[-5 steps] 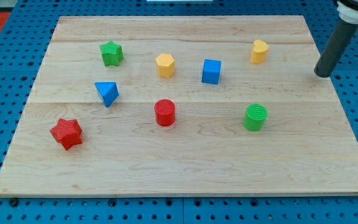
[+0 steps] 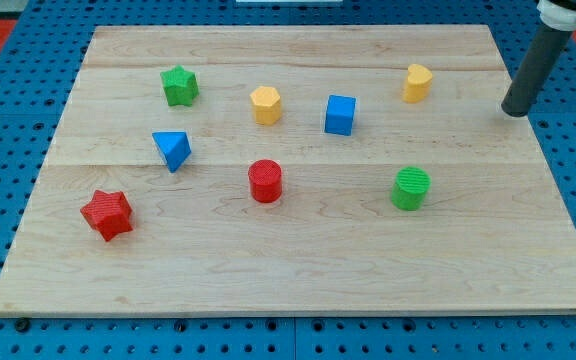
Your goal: Push the yellow heart towards the blue cube
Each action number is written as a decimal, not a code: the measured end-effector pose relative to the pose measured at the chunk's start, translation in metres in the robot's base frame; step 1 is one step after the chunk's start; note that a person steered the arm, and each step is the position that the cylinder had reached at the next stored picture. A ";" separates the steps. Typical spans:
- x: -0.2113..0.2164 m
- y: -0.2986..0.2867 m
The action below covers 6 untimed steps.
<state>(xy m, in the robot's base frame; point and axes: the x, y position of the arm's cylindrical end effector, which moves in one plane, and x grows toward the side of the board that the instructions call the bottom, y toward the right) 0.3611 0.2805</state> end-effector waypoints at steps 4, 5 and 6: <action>-0.045 -0.044; -0.079 -0.062; 0.009 -0.159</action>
